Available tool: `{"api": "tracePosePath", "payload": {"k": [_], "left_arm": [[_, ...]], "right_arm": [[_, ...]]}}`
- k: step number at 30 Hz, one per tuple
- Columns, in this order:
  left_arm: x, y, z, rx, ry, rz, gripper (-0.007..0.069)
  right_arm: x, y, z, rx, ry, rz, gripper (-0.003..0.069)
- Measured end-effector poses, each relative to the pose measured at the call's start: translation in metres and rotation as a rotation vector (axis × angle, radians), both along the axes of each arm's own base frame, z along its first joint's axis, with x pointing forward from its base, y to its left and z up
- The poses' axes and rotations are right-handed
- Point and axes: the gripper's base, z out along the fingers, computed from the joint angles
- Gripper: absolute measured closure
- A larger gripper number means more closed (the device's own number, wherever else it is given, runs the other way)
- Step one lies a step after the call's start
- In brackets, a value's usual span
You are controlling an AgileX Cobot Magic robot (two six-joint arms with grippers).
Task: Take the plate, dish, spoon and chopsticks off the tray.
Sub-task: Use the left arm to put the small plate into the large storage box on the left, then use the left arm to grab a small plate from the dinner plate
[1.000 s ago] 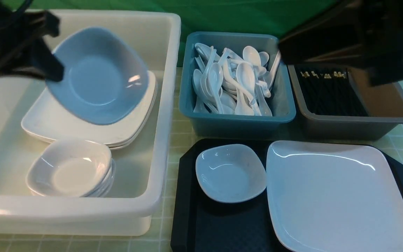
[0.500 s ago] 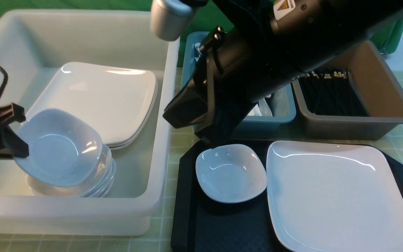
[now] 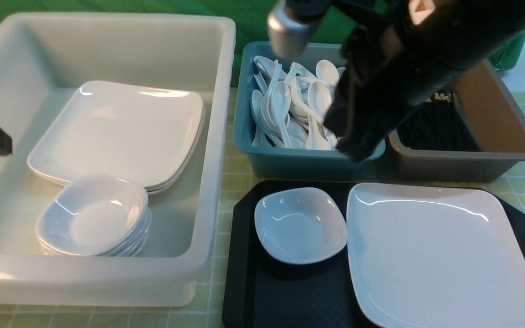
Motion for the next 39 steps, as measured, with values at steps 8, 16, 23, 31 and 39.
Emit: {"api": "tracePosePath", "payload": {"k": [8, 16, 23, 31, 39], "left_arm": [[-0.004, -0.129, 0.010, -0.027, -0.076, -0.526, 0.0624], [0.008, -0.260, -0.055, 0.229, -0.032, -0.917, 0.0629], [0.023, -0.328, -0.111, 0.506, 0.018, -1.083, 0.0439], [0.038, -0.350, -0.170, 0.663, 0.053, -1.162, 0.0146], [0.045, -0.353, -0.189, 0.704, 0.040, -1.151, 0.0142]], "right_arm": [[0.010, -0.102, -0.007, -0.022, 0.023, -0.341, 0.0648], [-0.013, -0.177, -0.058, -0.002, 0.101, -0.611, 0.0648], [-0.035, -0.182, -0.087, 0.062, 0.201, -0.604, 0.0648], [-0.036, -0.174, -0.086, 0.141, 0.194, -0.546, 0.0648], [-0.036, -0.174, -0.085, 0.138, 0.183, -0.528, 0.0648]]}}
